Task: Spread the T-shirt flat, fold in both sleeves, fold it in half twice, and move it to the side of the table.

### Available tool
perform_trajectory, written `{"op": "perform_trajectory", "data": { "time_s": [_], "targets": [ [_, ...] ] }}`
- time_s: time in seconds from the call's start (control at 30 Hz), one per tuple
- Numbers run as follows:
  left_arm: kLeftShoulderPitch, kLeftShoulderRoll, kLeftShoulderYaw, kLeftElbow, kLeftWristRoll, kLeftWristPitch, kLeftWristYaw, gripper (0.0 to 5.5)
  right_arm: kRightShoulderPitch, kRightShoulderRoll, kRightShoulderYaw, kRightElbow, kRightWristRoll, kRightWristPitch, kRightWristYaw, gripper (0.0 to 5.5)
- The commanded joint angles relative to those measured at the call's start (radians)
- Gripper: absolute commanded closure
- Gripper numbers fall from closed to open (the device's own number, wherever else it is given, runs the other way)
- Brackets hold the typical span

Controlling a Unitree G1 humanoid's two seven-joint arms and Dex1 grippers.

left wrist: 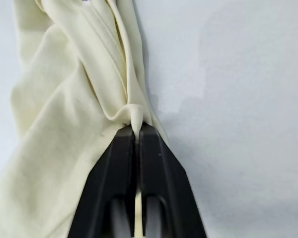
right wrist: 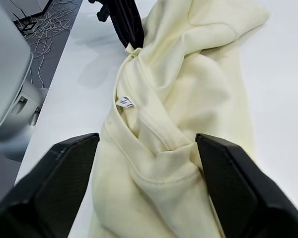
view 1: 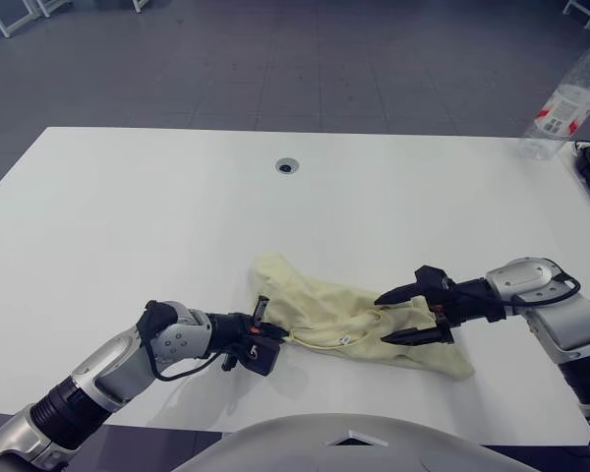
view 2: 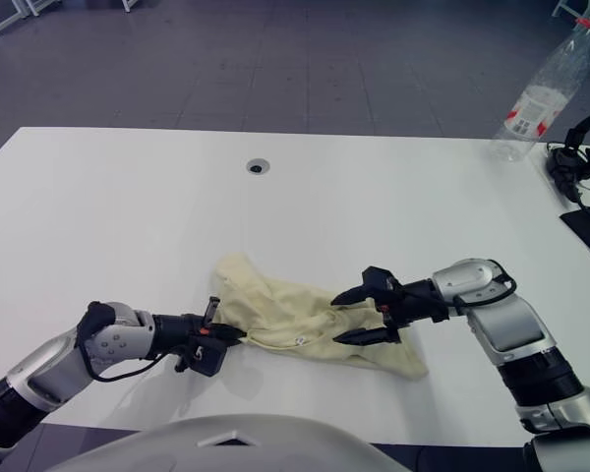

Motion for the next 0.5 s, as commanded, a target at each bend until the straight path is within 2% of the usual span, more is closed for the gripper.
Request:
{"op": "perform_trajectory", "data": {
  "time_s": [0.03,0.5],
  "targets": [
    [0.052,0.046,-0.055,0.132,0.141,0.093,-0.078,5.5,-0.005,-0.009,0.026,0.013,-0.041,-0.018,-0.006,2.69],
    [0.067,0.042,-0.066,0.123,0.147,0.101,-0.078,5.5,-0.042,0.014,0.024,0.079,-0.071,-0.054,-0.022,5.09]
  ]
}}
